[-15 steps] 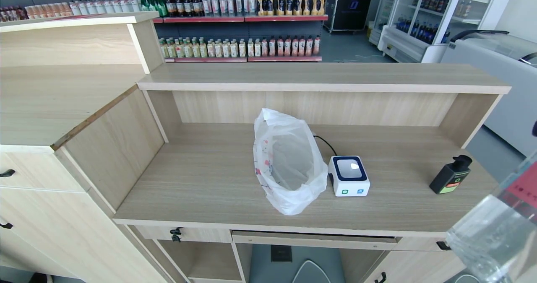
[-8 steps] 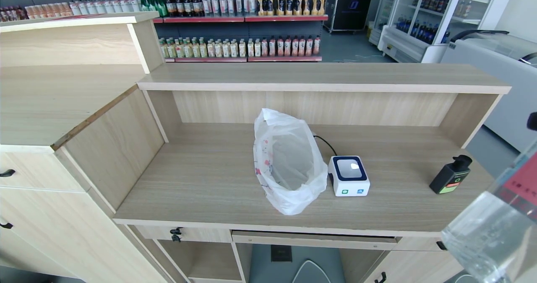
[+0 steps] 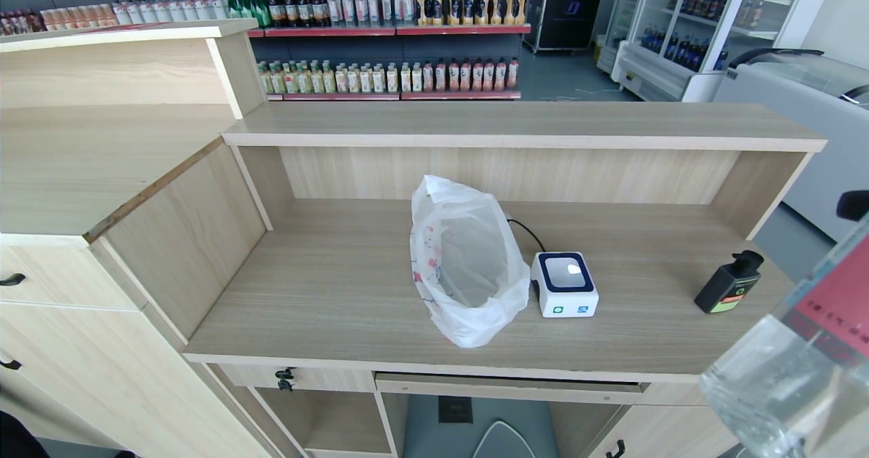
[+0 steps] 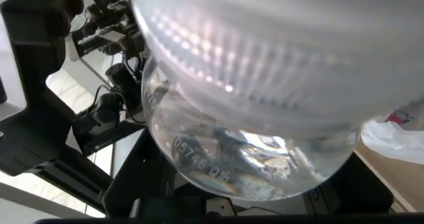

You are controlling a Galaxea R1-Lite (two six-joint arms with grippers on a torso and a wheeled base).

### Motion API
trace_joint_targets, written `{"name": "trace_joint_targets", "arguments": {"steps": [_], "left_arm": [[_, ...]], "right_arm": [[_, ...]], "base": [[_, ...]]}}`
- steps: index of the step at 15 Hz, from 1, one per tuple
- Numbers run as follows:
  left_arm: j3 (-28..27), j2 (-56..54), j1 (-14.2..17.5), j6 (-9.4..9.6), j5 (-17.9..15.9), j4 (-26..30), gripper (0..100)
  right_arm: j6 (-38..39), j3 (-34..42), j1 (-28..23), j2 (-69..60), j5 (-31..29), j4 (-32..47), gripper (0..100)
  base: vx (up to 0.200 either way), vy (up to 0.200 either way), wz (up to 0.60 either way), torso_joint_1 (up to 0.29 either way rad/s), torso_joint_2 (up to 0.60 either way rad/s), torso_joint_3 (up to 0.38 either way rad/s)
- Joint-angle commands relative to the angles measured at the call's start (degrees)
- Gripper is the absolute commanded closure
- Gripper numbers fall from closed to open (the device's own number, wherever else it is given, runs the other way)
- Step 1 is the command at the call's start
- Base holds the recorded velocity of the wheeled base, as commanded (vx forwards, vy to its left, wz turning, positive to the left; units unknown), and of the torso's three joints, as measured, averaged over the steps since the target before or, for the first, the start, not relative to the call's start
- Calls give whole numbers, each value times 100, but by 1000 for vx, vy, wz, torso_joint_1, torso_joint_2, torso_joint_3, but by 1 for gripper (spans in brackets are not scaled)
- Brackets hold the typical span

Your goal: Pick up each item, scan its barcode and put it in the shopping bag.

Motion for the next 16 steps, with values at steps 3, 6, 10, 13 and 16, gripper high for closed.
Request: {"name": "trace_joint_targets", "arguments": {"steps": [3, 6, 10, 13, 16], "left_arm": [[0, -2, 2, -1, 2, 2, 0], [0, -2, 2, -1, 2, 2, 0], [0, -2, 2, -1, 2, 2, 0], [0, -2, 2, -1, 2, 2, 0], [0, -2, 2, -1, 2, 2, 0]], "right_arm": [[-730, 512, -751, 199, -400, -395, 100], [-1952, 890, -1507, 445, -1393, -650, 100], [-1943, 1549, -2536, 867, -2878, -2153, 100], [-1961, 1883, -3256, 1008, -2922, -2601, 100], [-2550, 1883, -4197, 1324, -2949, -2874, 100]], "base": [[0, 0, 0, 0, 0, 0], [0, 0, 0, 0, 0, 0], [0, 0, 0, 0, 0, 0], [0, 0, 0, 0, 0, 0], [0, 0, 0, 0, 0, 0]]}}
